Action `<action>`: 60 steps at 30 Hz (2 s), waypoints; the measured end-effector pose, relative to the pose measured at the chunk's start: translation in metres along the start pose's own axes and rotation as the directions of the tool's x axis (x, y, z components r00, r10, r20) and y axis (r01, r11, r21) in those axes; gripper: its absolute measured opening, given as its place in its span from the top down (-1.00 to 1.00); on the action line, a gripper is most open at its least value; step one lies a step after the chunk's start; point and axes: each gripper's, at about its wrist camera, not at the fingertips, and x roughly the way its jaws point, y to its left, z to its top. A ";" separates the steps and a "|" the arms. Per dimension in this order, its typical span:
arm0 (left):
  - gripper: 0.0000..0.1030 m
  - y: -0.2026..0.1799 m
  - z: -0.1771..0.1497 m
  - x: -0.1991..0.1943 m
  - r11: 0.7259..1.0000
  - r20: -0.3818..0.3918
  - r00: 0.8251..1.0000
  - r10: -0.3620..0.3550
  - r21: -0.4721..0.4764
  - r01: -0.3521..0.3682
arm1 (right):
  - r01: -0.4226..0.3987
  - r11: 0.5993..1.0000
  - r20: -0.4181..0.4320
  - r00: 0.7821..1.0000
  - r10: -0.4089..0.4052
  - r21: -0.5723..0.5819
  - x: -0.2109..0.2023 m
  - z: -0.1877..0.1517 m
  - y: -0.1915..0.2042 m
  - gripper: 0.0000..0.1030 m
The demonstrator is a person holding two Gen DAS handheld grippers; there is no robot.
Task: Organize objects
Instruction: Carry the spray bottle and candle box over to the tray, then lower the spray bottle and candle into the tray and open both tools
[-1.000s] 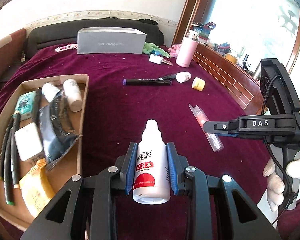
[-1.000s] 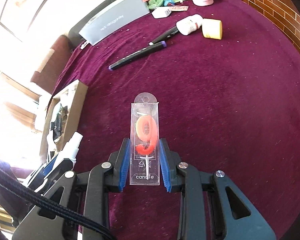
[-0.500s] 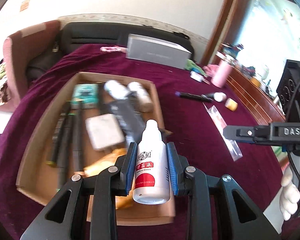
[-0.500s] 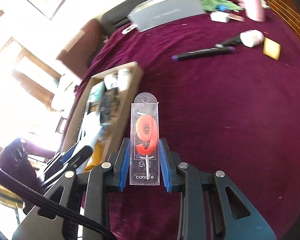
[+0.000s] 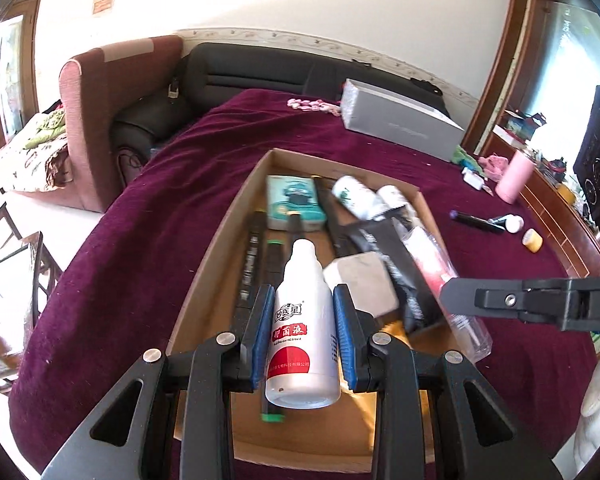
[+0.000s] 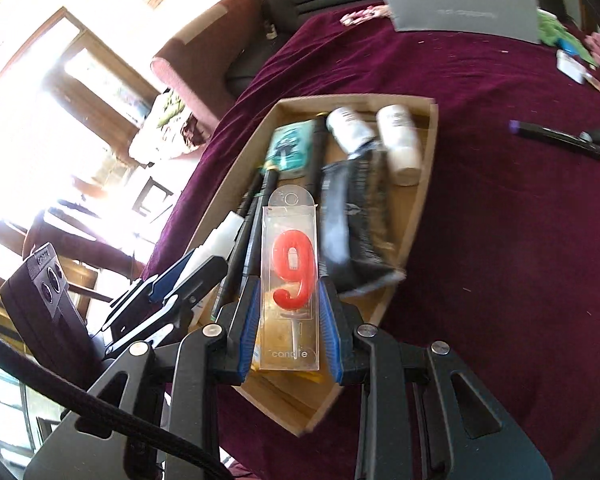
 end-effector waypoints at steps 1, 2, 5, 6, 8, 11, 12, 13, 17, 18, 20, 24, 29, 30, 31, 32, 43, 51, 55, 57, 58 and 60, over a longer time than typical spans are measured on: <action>0.51 0.004 0.001 0.002 1.000 0.000 1.000 0.004 -0.003 -0.004 | 0.002 1.000 -0.006 1.000 -0.002 -0.006 0.005 0.002 0.004 0.49; 0.51 0.006 0.001 0.003 1.000 -0.001 1.000 0.007 -0.004 -0.007 | 0.004 1.000 -0.011 1.000 -0.004 -0.010 0.010 0.004 0.007 0.49; 0.51 0.014 0.001 0.007 1.000 -0.005 1.000 0.012 -0.009 -0.012 | 0.005 1.000 -0.029 1.000 -0.005 -0.016 0.026 0.009 0.015 0.49; 0.51 0.016 0.001 0.007 1.000 -0.007 1.000 0.012 -0.010 -0.012 | 0.007 1.000 -0.033 0.999 -0.007 -0.020 0.030 0.010 0.018 0.49; 0.51 0.020 0.001 0.010 1.000 -0.010 1.000 0.008 -0.014 -0.008 | 0.022 0.999 -0.038 0.999 -0.023 -0.034 0.037 0.012 0.024 0.49; 0.51 0.023 0.001 0.013 1.000 -0.011 1.000 0.004 -0.016 -0.005 | 0.059 0.997 -0.036 0.998 -0.061 -0.056 0.044 0.014 0.031 0.49; 0.51 0.023 0.001 0.013 1.000 -0.012 1.000 0.002 -0.016 -0.002 | 0.064 0.996 -0.039 0.997 -0.066 -0.058 0.047 0.014 0.032 0.49; 0.51 0.025 0.001 0.014 1.000 -0.013 1.000 -0.001 -0.016 0.000 | 0.066 0.996 -0.044 0.997 -0.068 -0.058 0.051 0.015 0.033 0.49; 0.51 0.027 0.001 0.016 1.000 -0.015 1.000 -0.010 -0.019 0.010 | 0.079 0.995 -0.060 0.995 -0.082 -0.057 0.062 0.017 0.034 0.49; 0.51 0.027 0.001 0.017 1.000 -0.015 1.000 -0.012 -0.021 0.012 | 0.080 0.995 -0.063 0.995 -0.083 -0.054 0.064 0.018 0.034 0.49; 0.51 0.029 0.001 0.019 1.000 -0.019 1.000 -0.015 -0.027 0.015 | 0.083 0.995 -0.067 0.994 -0.086 -0.050 0.066 0.019 0.033 0.49; 0.51 0.033 0.002 0.021 0.999 -0.025 0.999 -0.020 -0.035 0.019 | 0.089 0.995 -0.070 0.993 -0.092 -0.046 0.070 0.020 0.033 0.49; 0.51 0.037 0.002 0.026 0.999 -0.035 0.999 -0.023 -0.048 0.021 | 0.085 0.996 -0.076 0.993 -0.088 -0.041 0.073 0.021 0.034 0.48; 0.51 0.037 0.002 0.027 0.999 -0.036 0.999 -0.022 -0.050 0.020 | 0.086 0.995 -0.076 0.993 -0.089 -0.042 0.074 0.022 0.035 0.48; 0.51 0.038 0.002 0.027 0.998 -0.036 0.999 -0.021 -0.054 0.019 | 0.088 0.995 -0.075 0.993 -0.091 -0.044 0.074 0.022 0.035 0.48; 0.51 0.039 0.002 0.028 0.998 -0.037 0.999 -0.026 -0.062 0.024 | 0.089 0.995 -0.074 0.993 -0.093 -0.047 0.074 0.022 0.036 0.48; 0.37 0.038 0.002 0.029 0.996 -0.052 0.998 -0.042 -0.082 0.038 | 0.076 0.996 -0.055 0.995 -0.078 -0.053 0.073 0.022 0.039 0.25; -0.13 0.020 0.008 0.010 0.999 -0.005 1.000 -0.011 -0.044 0.011 | 0.048 0.998 0.025 0.999 -0.047 -0.033 0.047 0.017 0.033 -0.17; -0.36 0.007 0.012 -0.004 0.999 0.046 0.998 0.046 -0.024 -0.044 | 0.050 0.998 0.079 0.996 -0.048 -0.024 0.028 0.012 0.026 -0.27; -0.50 0.001 0.014 -0.014 0.995 0.088 0.992 0.094 -0.029 -0.092 | 0.058 0.998 0.111 0.992 -0.056 -0.014 0.017 0.008 0.021 -0.31; -0.51 -0.001 0.014 -0.019 0.993 0.110 0.987 0.116 -0.032 -0.113 | 0.063 0.998 0.129 0.990 -0.061 -0.011 0.011 0.006 0.018 -0.31; -0.52 -0.005 0.015 -0.035 0.985 0.171 0.970 0.174 -0.043 -0.169 | 0.080 0.997 0.168 0.983 -0.077 -0.010 -0.001 0.002 0.012 -0.31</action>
